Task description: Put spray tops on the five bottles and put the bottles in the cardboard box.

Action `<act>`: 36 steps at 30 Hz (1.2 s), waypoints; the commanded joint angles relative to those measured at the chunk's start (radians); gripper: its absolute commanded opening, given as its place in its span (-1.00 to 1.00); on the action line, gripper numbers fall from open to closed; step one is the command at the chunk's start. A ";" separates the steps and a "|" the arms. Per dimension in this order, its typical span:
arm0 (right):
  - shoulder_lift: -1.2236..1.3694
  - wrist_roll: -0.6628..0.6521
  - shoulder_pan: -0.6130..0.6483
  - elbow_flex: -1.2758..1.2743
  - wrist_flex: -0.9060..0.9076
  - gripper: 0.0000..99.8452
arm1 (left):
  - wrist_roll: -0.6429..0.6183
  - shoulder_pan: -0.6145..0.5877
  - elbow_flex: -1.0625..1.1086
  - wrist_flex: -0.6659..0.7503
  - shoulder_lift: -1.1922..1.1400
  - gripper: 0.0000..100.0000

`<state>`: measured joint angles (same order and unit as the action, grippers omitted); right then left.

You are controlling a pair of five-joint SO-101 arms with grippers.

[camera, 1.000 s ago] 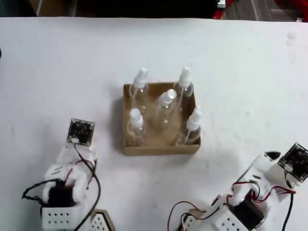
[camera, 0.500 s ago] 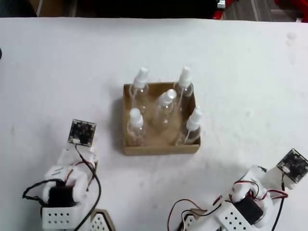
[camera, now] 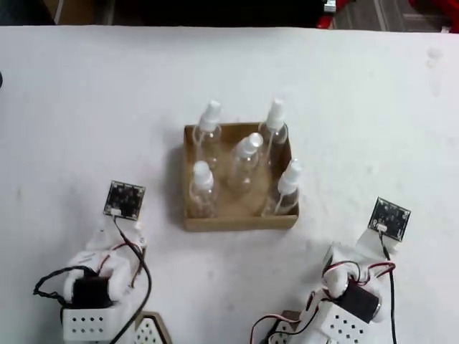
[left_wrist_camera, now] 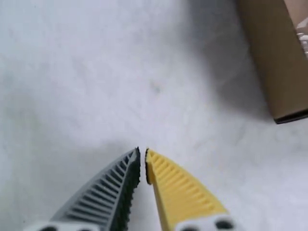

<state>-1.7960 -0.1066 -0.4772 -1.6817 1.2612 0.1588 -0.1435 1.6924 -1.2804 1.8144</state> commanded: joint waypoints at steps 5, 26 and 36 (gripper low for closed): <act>-0.004 -0.002 0.021 -0.008 0.004 -0.97 | -0.221 -0.005 -0.002 -0.005 0.007 -0.96; -0.004 -0.161 0.237 -0.008 0.004 -0.97 | -0.250 -0.007 -0.002 -0.005 0.007 -0.96; -0.004 -0.161 0.294 -0.008 0.004 -0.97 | -0.250 -0.007 -0.002 -0.005 0.007 -0.96</act>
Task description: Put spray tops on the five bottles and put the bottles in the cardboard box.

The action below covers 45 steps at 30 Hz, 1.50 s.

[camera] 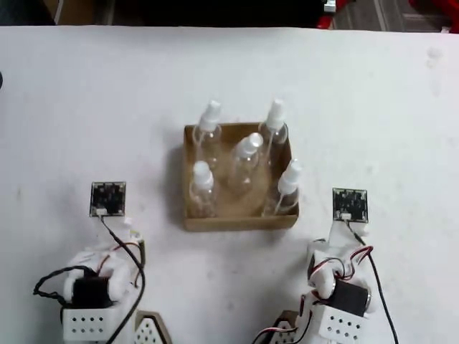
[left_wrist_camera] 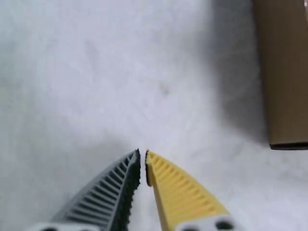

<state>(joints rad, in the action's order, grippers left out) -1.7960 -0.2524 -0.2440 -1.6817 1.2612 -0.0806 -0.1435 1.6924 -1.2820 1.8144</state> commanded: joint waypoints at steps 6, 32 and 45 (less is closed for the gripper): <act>-0.004 -0.015 0.077 -0.008 0.004 -0.97 | -0.011 -0.007 -0.002 -0.003 0.007 -0.96; -0.004 -0.020 0.033 -0.008 0.004 -0.97 | -0.011 -0.007 -0.002 -0.003 0.007 -0.96; -0.004 -0.020 0.033 -0.008 0.004 -0.97 | -0.011 -0.007 -0.002 -0.005 0.007 -0.96</act>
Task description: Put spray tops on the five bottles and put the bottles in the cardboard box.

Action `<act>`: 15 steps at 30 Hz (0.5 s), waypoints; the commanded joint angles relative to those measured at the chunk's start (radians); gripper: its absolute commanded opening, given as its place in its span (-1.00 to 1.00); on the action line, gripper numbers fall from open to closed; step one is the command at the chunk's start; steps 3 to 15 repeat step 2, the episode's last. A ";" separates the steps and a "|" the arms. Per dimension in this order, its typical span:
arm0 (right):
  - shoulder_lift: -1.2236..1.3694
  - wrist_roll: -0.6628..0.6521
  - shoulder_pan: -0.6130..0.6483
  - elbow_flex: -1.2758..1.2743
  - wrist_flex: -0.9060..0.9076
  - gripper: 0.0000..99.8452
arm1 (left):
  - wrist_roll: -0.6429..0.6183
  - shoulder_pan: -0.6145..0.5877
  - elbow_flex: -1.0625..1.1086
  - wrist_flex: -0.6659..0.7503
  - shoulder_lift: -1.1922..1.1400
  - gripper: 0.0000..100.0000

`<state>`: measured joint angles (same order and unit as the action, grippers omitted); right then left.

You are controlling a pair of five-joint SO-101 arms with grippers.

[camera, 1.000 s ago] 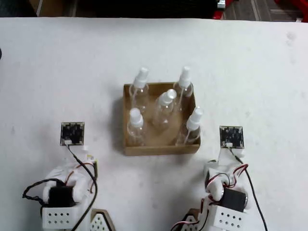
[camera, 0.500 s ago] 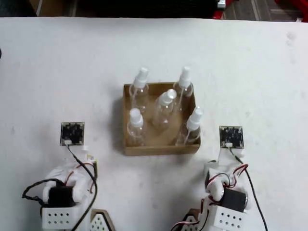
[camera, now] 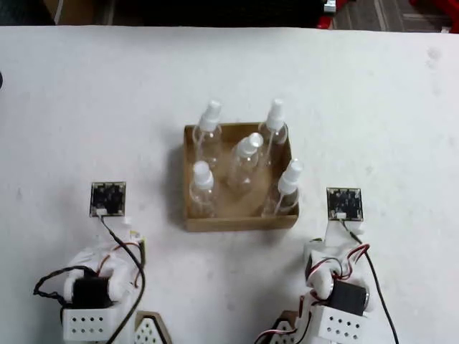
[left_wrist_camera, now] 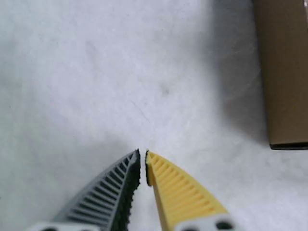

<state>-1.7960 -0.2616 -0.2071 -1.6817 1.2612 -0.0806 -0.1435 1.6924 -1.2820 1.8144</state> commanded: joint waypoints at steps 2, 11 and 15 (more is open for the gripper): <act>-0.004 -0.011 -0.004 -0.008 0.004 -0.97 | -0.011 -0.007 -0.002 -0.005 0.007 -0.96; -0.004 -0.011 -0.004 -0.008 0.004 -0.97 | -0.011 -0.007 -0.002 -0.005 0.007 -0.96; -0.004 -0.011 -0.004 -0.008 0.004 -0.97 | -0.011 -0.007 -0.002 -0.005 0.007 -0.96</act>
